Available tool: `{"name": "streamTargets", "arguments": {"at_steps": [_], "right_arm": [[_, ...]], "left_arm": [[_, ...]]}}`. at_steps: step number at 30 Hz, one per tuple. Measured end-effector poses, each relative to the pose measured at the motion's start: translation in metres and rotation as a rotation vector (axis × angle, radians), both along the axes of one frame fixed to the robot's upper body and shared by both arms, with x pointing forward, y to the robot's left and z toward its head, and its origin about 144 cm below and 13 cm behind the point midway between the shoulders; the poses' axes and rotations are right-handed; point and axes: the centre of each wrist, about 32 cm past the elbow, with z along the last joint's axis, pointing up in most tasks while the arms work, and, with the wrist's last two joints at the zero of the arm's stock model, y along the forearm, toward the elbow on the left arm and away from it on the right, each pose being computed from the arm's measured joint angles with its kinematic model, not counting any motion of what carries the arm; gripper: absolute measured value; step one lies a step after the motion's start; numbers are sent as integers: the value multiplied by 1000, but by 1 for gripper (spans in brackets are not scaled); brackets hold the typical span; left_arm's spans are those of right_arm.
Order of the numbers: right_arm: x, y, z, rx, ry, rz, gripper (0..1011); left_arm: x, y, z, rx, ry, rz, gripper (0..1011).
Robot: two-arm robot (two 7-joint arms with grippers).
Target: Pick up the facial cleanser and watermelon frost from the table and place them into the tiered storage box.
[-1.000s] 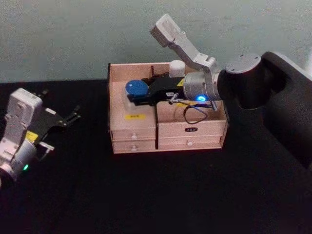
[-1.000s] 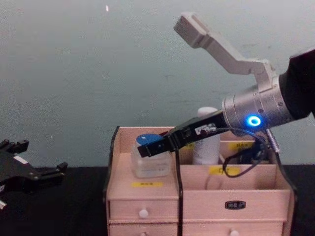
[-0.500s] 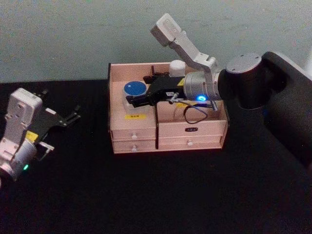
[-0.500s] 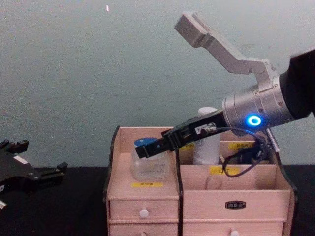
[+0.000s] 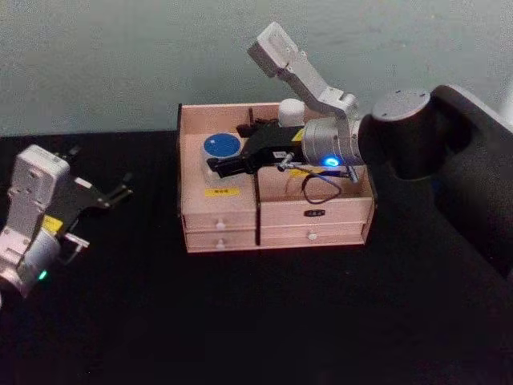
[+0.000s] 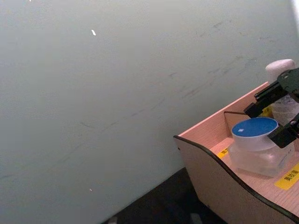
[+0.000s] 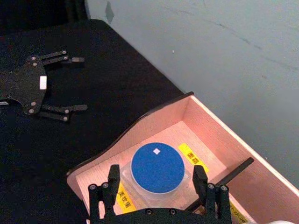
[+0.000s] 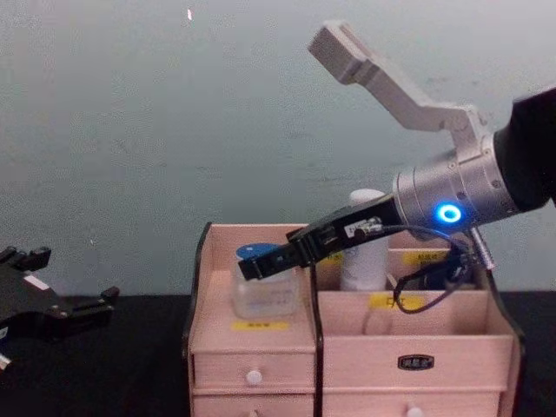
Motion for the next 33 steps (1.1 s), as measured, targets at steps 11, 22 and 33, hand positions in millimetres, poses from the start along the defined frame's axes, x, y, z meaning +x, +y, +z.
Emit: {"name": "streamTargets", "arguments": {"at_steps": [11,22,33], "right_arm": [[-11,-6,18,103,-102,52,1000],[-53,-34,38,223,-320,-17,1000],[-136,-83,4,252,-461,-324,1000]], "left_arm": [[0,0,0,0,0,0,1001],[0,0,0,0,0,0,1001],[0,0,0,0,0,0,1001]]}}
